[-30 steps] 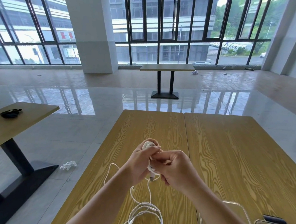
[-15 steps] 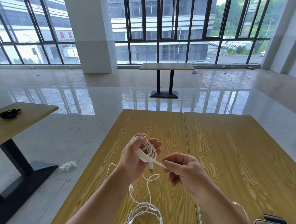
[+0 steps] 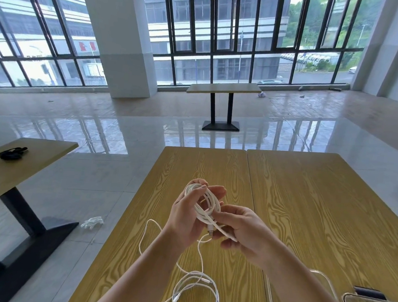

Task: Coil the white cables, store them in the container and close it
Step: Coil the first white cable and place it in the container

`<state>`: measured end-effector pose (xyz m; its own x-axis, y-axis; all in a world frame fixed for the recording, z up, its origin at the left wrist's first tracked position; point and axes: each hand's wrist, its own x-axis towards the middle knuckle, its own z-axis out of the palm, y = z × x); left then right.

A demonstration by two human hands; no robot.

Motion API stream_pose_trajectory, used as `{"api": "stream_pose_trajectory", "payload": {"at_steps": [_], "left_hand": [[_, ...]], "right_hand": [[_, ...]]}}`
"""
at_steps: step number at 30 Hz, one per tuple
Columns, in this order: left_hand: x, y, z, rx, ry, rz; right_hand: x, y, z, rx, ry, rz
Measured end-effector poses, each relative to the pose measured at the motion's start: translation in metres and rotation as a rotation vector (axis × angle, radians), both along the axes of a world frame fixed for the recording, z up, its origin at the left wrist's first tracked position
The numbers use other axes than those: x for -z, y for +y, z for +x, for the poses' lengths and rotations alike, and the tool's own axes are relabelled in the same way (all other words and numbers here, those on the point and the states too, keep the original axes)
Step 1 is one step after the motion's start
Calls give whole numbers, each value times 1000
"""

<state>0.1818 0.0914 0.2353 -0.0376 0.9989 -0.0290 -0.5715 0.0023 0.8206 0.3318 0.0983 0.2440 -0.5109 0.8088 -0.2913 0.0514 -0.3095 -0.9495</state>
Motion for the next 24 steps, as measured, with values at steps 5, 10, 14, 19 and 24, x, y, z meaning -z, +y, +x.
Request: {"api": "stream_pose_trajectory", "payload": {"at_steps": [5, 10, 14, 19, 24], "left_hand": [[2, -3, 5, -11, -7, -10], [6, -6, 7, 2, -33, -1], [7, -5, 6, 35, 9, 17], [9, -6, -4, 42, 211, -32], [1, -5, -18, 69, 531, -170]], "right_hand": [[-1, -2, -4, 50, 83, -56], [1, -3, -9, 126, 46, -12], [3, -2, -10, 156, 16, 7], [5, 1, -6, 171, -116, 129], [6, 3, 3, 88, -306, 272]]}}
